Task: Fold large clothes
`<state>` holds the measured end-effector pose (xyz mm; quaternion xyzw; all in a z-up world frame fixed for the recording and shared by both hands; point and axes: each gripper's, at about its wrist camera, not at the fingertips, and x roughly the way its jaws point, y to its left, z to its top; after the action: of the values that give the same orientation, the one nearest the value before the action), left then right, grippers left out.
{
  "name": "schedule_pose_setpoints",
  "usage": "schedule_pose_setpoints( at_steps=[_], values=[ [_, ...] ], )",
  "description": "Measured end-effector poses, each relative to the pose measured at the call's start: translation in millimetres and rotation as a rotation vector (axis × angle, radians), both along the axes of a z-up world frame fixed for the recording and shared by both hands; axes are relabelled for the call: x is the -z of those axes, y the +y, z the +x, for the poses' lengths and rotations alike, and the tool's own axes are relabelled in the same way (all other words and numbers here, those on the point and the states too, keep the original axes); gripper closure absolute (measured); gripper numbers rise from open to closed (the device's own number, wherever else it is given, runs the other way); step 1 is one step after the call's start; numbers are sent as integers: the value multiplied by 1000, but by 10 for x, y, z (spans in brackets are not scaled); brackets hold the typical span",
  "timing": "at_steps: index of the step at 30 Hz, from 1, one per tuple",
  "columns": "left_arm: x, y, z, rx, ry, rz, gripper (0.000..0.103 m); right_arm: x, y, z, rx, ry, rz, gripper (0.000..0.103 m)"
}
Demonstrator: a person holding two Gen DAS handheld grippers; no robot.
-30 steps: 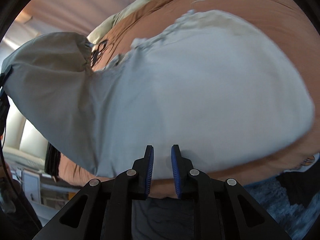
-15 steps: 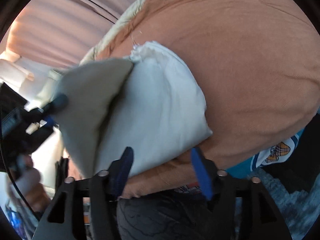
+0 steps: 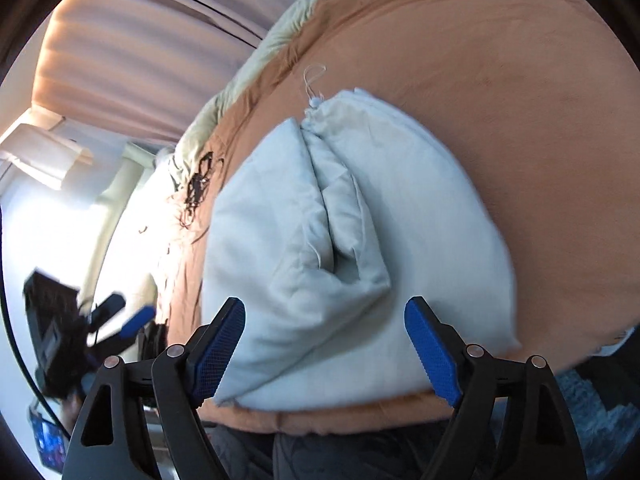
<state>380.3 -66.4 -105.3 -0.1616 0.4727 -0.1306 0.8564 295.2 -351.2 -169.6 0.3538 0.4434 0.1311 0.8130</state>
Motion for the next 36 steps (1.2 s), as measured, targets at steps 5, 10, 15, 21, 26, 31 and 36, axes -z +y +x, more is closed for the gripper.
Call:
schedule_pose_setpoints(
  at_steps=[5,10,15,21,26,31,36],
  values=[
    [198,493,-87,-123,45,24,20,223,197,265,-24,49,-4,72],
    [375,561,-80,-138,68,5,29,52,128,155,-25,-49,-5,88],
    [515,358,-35,-84,93,-4,45,-58,-16,10,12,-71,-45,89],
    [634,162,-14,-47,110,-5,48,-51,-313,-269,79,-66,-72,89],
    [790,44,28,-36,137,-6,48,89,-421,-407,56,-4,-87,85],
    [816,50,35,-45,135,5,48,6,-531,-474,59,-6,-112,61],
    [837,134,67,-64,139,-5,48,-197,-659,-337,63,-50,-170,33]
  ],
)
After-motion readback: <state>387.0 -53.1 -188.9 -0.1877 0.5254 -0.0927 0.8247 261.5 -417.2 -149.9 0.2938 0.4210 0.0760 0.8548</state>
